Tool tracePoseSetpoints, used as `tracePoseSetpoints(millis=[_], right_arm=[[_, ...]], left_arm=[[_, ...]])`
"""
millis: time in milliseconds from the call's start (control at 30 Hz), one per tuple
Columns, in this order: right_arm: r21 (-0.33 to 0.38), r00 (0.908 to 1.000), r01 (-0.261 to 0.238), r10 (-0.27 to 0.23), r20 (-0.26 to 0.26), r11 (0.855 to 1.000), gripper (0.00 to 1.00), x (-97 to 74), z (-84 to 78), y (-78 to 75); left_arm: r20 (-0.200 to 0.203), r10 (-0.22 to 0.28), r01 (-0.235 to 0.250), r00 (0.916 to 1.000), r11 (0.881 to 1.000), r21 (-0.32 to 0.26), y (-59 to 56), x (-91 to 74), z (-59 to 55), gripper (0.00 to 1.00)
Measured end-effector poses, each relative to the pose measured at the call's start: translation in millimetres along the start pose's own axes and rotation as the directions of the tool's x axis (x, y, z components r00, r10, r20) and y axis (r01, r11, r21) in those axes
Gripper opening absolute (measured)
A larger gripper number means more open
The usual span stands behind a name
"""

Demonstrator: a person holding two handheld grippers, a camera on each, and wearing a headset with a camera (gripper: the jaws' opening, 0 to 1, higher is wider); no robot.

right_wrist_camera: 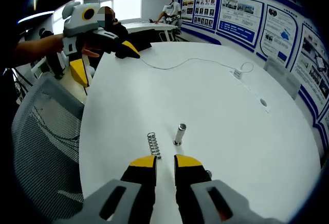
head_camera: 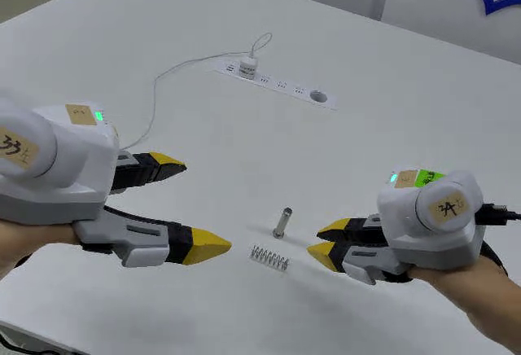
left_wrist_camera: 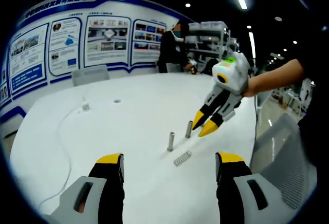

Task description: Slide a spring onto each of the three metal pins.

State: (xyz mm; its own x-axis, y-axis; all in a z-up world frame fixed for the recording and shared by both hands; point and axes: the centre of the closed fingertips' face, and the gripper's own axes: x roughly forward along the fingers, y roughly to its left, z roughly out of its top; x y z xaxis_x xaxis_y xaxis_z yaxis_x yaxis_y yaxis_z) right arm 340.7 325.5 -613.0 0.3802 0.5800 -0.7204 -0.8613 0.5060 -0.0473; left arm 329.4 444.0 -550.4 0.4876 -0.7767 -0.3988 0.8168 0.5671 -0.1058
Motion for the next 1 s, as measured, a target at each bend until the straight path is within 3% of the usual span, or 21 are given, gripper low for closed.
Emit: tracePoseSetpoints(millis=[233,667,1000], right_arm=[[-0.01,0.9994,-0.033,0.033,-0.011,0.999,0.14,18.6,-0.5,7.1],[-0.031,0.9918,-0.101,0.099,-0.082,0.994,0.14,52.3,-17.0,16.5],[-0.024,0.9884,-0.119,0.116,-0.097,0.993,0.14,58.8,-21.6,17.2]], left_arm=[[-0.02,0.001,-0.001,0.9998,1.0,-0.016,1.3,-0.2,-9.1,0.74],[-0.061,-0.007,0.004,0.9981,0.999,-0.039,-0.1,-0.8,-27.7,0.74],[-0.07,0.003,-0.007,0.9975,0.998,-0.058,2.2,-2.0,-33.8,0.74]])
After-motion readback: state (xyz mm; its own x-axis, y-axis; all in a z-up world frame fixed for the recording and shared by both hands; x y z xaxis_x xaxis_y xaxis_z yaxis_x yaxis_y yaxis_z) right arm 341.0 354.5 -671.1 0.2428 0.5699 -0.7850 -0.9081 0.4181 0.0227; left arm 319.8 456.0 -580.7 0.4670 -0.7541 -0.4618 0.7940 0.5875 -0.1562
